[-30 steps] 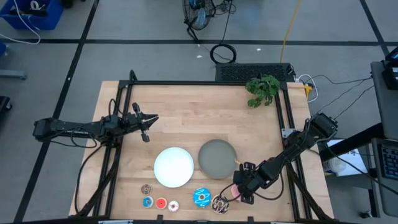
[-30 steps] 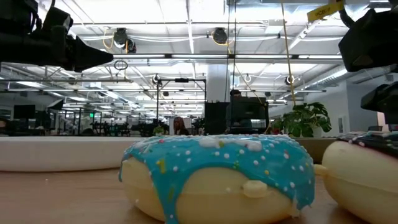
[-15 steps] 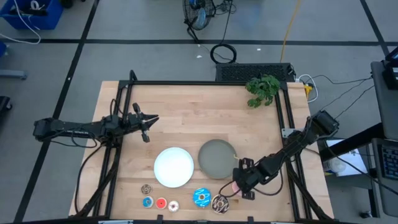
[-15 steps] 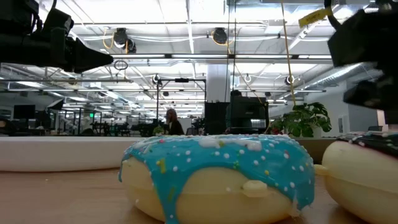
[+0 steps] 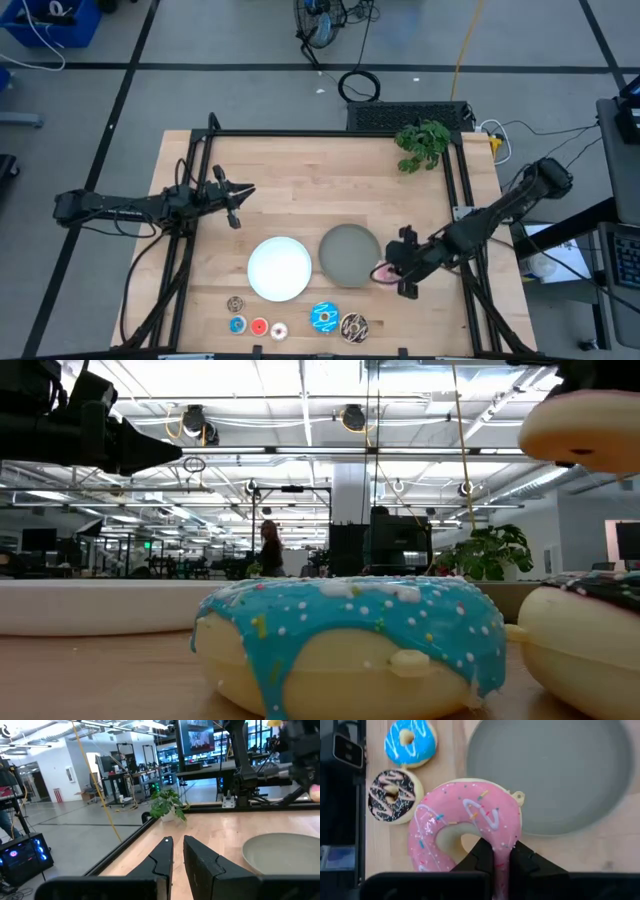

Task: Pick & Place donuts
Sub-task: Put the large pink donut on the gray plate

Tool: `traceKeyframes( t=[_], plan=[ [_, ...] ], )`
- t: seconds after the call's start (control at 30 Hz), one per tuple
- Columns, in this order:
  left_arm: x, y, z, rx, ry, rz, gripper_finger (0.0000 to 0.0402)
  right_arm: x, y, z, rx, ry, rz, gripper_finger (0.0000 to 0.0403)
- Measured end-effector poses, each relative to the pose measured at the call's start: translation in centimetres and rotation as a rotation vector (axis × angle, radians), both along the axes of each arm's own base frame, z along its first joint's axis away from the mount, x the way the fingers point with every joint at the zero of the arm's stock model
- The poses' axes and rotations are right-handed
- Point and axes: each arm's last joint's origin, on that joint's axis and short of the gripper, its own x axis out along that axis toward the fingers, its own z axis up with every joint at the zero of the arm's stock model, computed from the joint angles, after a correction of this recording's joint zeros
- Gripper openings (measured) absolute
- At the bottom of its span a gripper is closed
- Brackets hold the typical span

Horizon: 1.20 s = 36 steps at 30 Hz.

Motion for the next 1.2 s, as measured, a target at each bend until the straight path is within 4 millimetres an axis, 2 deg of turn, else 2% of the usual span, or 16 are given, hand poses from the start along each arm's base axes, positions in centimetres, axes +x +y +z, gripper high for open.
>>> traceKeyframes(
  t=[0.17, 0.3, 0.63, 0.83, 1.03, 1.2],
  plan=[
    [0.0, 0.0, 0.0, 0.001, 0.0, 0.0, 0.0051, -0.4, -1.4, 0.5, -0.008, 0.028, -0.047, 0.0015],
    [0.0, 0.0, 0.0, -0.002, -0.001, 0.0, 0.0051, 0.3, -2.7, 0.4, -0.002, 0.045, -0.091, 0.0015],
    [0.0, 0.0, 0.0, 0.004, -0.002, 0.0, 0.0051, 4.3, -6.8, -0.5, -0.007, -0.036, -0.076, 0.0015],
    [0.0, 0.0, 0.0, 0.033, 0.008, 0.003, 0.0051, 7.1, -9.6, -2.7, -0.022, 0.071, -0.103, 0.0015],
    [0.0, 0.0, 0.0, 0.035, 0.009, 0.003, 0.0051, 10.2, -10.6, -4.5, -0.048, 0.132, -0.043, 0.0015],
    [0.0, 0.0, 0.0, 0.035, 0.01, 0.003, 0.0051, 11.4, -11.1, -5.6, 0.003, 0.142, -0.017, 0.0015]
  ],
)
